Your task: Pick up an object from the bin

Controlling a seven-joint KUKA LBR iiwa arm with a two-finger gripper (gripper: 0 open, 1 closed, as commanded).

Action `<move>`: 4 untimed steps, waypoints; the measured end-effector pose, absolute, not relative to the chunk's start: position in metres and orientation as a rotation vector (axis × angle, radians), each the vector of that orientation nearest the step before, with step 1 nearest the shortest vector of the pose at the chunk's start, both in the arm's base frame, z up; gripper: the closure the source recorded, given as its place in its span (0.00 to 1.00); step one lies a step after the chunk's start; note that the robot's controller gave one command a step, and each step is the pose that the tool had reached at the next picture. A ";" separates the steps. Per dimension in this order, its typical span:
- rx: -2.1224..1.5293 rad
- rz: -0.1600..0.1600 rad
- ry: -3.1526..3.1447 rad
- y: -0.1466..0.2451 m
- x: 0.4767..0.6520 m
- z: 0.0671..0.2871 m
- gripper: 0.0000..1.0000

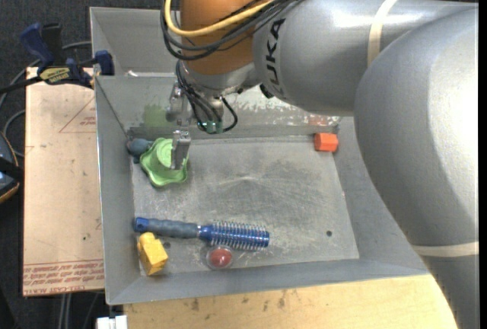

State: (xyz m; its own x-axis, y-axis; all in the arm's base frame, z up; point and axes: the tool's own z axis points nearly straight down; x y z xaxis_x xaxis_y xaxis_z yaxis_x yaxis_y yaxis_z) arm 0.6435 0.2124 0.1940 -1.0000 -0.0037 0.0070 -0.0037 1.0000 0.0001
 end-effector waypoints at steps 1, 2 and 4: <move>-0.131 -0.009 -3.154 0.194 0.606 0.087 0.00; -0.162 -0.006 -3.144 0.195 0.615 0.089 0.00; -0.251 -0.008 -3.143 0.186 0.623 0.239 1.00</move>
Offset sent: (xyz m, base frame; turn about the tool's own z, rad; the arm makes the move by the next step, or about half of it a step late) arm -0.0466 -0.0200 -0.1240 0.0856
